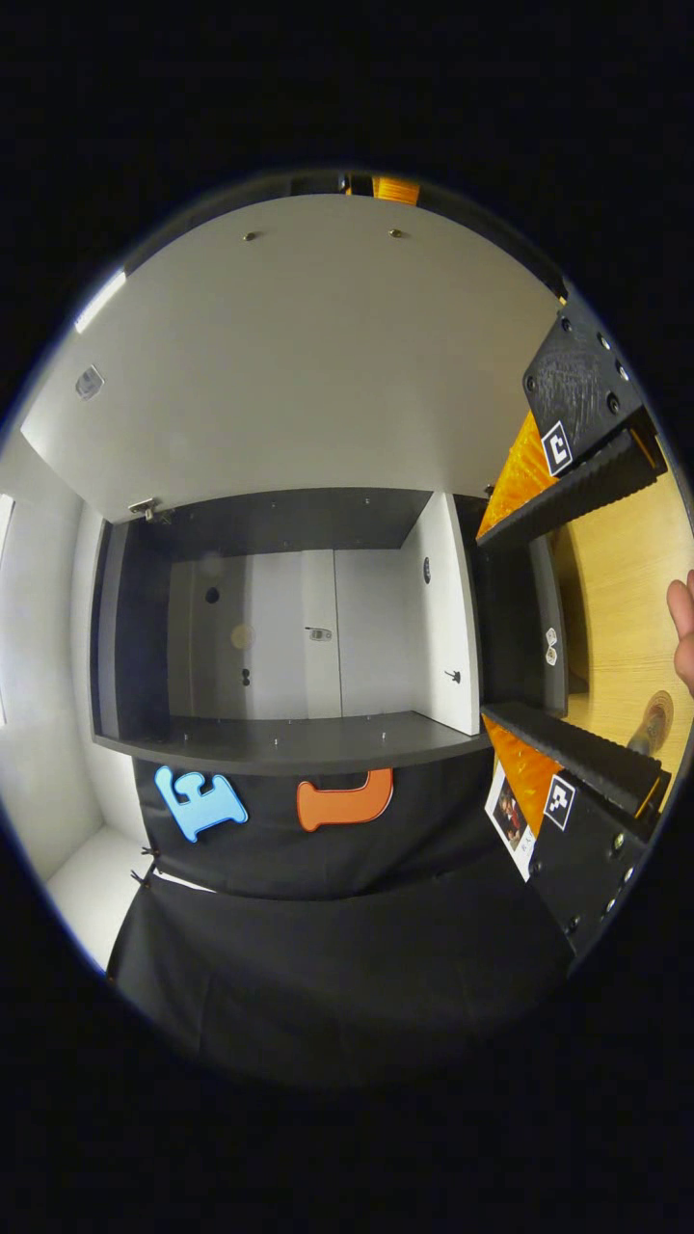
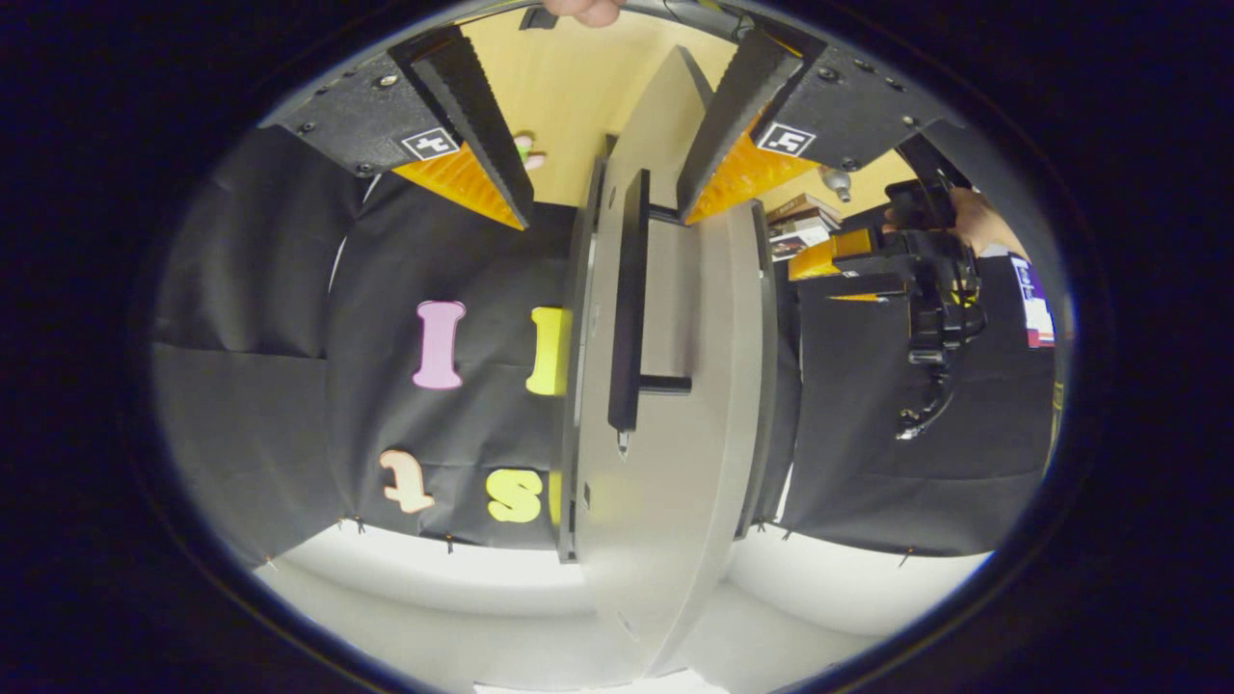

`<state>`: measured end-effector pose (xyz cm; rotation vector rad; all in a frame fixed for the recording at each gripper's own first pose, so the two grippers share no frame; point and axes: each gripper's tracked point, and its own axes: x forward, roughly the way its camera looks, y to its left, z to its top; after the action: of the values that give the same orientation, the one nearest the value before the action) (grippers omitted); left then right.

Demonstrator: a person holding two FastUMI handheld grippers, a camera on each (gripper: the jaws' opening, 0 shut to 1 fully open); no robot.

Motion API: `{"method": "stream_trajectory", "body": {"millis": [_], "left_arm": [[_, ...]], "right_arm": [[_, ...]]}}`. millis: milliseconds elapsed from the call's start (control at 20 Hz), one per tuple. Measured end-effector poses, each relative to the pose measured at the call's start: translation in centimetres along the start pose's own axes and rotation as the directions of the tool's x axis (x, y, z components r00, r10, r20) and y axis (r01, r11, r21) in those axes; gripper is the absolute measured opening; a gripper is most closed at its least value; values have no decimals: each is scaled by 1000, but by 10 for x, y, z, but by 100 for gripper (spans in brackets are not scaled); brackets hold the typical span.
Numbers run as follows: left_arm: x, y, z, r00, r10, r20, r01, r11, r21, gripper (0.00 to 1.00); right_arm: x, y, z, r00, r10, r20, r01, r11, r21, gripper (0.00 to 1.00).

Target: Open the cabinet door with the right hand, grasp the bottle in the cabinet with the left hand and place it on the coaster, then close the cabinet door with the right hand.

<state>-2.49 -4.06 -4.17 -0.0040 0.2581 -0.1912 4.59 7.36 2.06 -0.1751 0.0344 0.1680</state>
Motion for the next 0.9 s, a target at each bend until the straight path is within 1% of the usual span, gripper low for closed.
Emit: {"method": "stream_trajectory", "body": {"millis": [50,100,200,450,550,800,900], "left_arm": [[0,0,-1,1000,1,-1,-1,1000,-1,96],[0,1,-3,1000,3,-4,-3,1000,-3,96],[-1,5,-6,1000,14,-8,-14,1000,-9,96],[-11,24,-17,997,70,-35,-71,997,-30,96],[-15,29,-19,995,85,-48,-87,995,-42,96],[-19,43,-26,990,127,-64,-131,990,-56,96],[-19,43,-26,990,127,-67,-132,989,-73,96]], "right_arm": [[2,7,2,1000,12,-1,-12,1000,-7,92],[3,14,3,1000,25,-3,-25,1000,-9,97],[8,20,3,999,47,-6,-47,999,-15,97],[19,31,9,995,103,-12,-103,993,-63,96],[23,38,10,991,131,-13,-132,989,-64,97],[35,47,15,985,173,-5,-173,983,-59,97],[36,54,16,981,193,-8,-193,978,-73,97]]}}
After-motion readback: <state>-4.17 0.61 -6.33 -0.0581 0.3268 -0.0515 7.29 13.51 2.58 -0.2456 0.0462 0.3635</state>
